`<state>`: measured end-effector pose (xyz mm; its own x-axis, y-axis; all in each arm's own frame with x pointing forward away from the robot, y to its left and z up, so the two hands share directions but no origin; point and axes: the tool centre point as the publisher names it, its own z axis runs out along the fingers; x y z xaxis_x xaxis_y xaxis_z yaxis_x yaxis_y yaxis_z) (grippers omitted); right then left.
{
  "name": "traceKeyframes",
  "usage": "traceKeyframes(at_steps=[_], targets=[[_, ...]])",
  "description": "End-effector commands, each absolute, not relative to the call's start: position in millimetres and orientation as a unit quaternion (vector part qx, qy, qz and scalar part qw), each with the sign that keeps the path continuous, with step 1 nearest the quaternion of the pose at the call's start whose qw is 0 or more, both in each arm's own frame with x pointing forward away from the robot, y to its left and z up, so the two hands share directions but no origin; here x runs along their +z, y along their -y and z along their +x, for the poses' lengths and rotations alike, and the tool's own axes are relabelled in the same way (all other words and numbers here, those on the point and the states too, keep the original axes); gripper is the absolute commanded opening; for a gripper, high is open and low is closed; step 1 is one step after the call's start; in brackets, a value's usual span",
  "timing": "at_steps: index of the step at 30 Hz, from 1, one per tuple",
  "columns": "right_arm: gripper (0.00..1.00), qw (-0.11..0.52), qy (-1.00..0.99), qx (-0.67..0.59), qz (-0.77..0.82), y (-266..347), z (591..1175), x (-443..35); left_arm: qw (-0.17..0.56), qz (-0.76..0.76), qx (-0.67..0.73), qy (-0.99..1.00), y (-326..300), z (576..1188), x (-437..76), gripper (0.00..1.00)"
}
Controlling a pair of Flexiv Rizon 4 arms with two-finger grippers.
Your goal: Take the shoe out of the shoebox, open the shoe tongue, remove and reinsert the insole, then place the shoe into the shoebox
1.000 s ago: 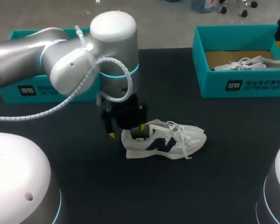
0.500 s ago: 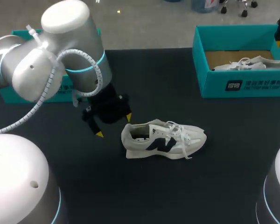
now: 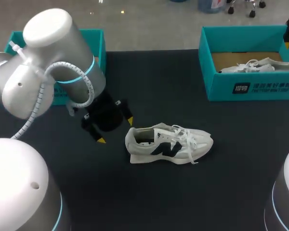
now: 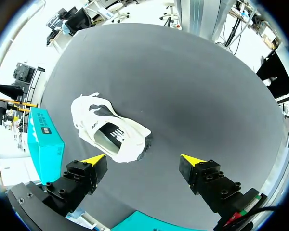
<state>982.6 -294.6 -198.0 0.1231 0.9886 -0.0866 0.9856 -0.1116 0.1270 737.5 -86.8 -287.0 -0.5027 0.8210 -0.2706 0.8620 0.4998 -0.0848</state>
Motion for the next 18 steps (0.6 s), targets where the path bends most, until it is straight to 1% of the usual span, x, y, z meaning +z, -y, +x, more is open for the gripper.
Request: traceKeyframes(at_steps=[1,6,8,12,17,18], targets=[[1.00,0.076,-0.662,0.010,0.745,295.0,982.9,-198.2,0.102,0.489,-0.106,-0.860,84.6,735.4,-287.7,1.00],[1.00,0.076,-0.662,0.010,0.745,295.0,982.9,-198.2,0.102,0.489,-0.106,-0.860,84.6,735.4,-287.7,1.00],[1.00,0.076,-0.662,0.010,0.745,295.0,982.9,-198.2,0.095,0.423,-0.170,-0.885,84.5,734.8,-285.5,1.00],[1.00,0.076,-0.662,0.010,0.745,295.0,982.9,-198.2,0.083,0.330,-0.242,-0.909,77.0,739.3,-282.9,1.00],[1.00,0.076,-0.662,0.010,0.745,295.0,982.9,-198.2,0.092,0.238,-0.311,-0.916,71.5,749.8,-276.3,1.00],[1.00,0.076,-0.662,0.010,0.745,295.0,982.9,-198.2,0.083,0.225,-0.327,-0.914,71.4,751.1,-275.0,1.00]])
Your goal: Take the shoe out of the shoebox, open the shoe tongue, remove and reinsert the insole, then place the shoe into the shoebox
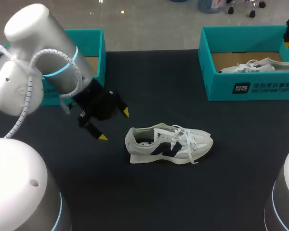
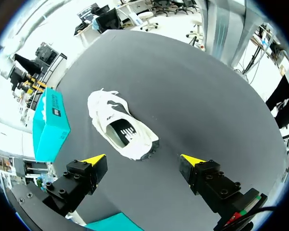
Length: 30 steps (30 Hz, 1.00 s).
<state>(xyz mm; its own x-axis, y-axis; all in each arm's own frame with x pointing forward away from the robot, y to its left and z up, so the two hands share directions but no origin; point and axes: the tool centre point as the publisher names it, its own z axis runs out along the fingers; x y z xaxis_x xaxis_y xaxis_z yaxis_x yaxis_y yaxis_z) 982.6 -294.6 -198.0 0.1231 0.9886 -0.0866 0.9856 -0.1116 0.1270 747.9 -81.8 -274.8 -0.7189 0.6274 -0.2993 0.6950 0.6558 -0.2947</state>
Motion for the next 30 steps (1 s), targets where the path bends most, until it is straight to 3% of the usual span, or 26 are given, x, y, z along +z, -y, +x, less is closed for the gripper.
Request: traceKeyframes(at_steps=[1,10,17,30], targets=[[1.00,0.076,-0.662,0.010,0.745,295.0,982.9,-198.2,0.081,0.210,-0.347,-0.911,71.8,752.0,-273.3,1.00],[1.00,0.076,-0.662,0.010,0.745,295.0,982.9,-198.2,0.043,0.126,-0.439,-0.889,73.2,737.8,-266.8,1.00],[1.00,0.076,-0.662,0.010,0.745,295.0,982.9,-198.2,0.004,0.071,-0.446,-0.892,57.5,727.5,-293.3,1.00],[1.00,0.076,-0.662,0.010,0.745,295.0,982.9,-198.2,0.004,0.071,-0.446,-0.892,57.5,727.5,-293.3,1.00]])
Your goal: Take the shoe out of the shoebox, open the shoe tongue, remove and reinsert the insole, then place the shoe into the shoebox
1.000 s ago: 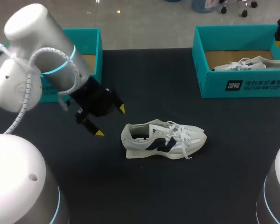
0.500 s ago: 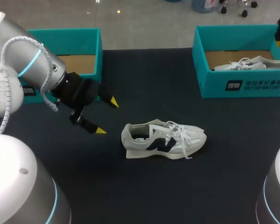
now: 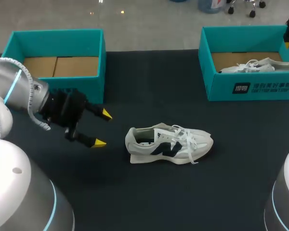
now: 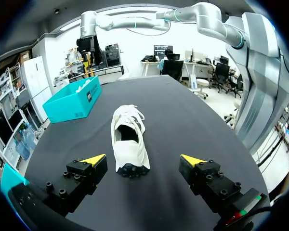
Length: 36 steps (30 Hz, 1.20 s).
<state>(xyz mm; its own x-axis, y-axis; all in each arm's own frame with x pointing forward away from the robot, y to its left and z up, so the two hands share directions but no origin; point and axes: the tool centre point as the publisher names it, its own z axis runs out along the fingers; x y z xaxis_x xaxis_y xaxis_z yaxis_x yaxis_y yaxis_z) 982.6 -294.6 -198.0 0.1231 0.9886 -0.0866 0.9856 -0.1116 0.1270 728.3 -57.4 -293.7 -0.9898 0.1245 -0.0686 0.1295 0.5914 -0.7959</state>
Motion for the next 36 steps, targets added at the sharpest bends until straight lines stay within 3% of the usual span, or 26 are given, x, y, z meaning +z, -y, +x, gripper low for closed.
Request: traceKeyframes(at_steps=[1,25,36], targets=[[1.00,0.076,-0.662,0.010,0.745,295.0,982.9,-198.2,-0.002,0.063,-0.449,-0.891,59.0,727.8,-297.3,1.00],[1.00,0.076,-0.662,0.010,0.745,295.0,982.9,-198.2,-0.014,-0.052,-0.468,-0.882,77.8,767.9,-390.5,1.00],[1.00,0.076,-0.662,0.010,0.745,295.0,982.9,-198.2,-0.014,-0.052,-0.468,-0.882,77.8,767.9,-390.5,1.00]])
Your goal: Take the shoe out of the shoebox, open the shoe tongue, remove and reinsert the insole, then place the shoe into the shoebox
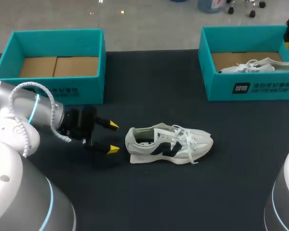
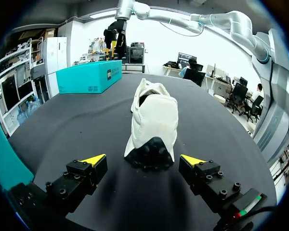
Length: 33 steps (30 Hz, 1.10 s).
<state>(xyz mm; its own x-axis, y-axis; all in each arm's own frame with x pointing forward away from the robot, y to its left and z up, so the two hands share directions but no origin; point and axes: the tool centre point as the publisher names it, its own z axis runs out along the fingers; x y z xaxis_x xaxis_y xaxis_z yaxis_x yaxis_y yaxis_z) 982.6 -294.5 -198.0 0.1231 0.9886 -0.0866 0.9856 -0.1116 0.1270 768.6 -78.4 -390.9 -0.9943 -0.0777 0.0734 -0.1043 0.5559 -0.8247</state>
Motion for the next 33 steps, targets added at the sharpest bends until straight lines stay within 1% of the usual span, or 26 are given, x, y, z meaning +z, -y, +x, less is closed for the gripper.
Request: traceKeyframes(at_steps=[1,6,8,12,18,24,33], targets=[[1.00,0.076,-0.662,0.010,0.745,295.0,982.9,-198.2,0.014,0.052,0.468,0.882,77.8,767.9,-390.5,1.00],[1.00,0.076,-0.662,0.010,0.745,295.0,982.9,-198.2,0.011,0.041,0.455,0.890,81.6,769.7,-392.1,1.00],[1.00,0.076,-0.662,0.010,0.745,295.0,982.9,-198.2,0.026,0.037,0.464,0.884,84.8,768.6,-390.0,1.00],[1.00,0.076,-0.662,0.010,0.745,295.0,982.9,-198.2,0.022,0.030,0.457,0.889,89.7,765.1,-391.4,1.00],[1.00,0.076,-0.662,0.010,0.745,295.0,982.9,-198.2,0.043,0.021,0.457,0.888,100.3,756.1,-402.5,1.00],[1.00,0.076,-0.662,0.010,0.745,295.0,982.9,-198.2,0.038,0.030,0.461,0.886,112.2,763.6,-418.4,1.00],[1.00,0.076,-0.662,0.010,0.745,295.0,982.9,-198.2,0.041,0.028,0.469,0.882,124.1,767.6,-421.4,1.00]])
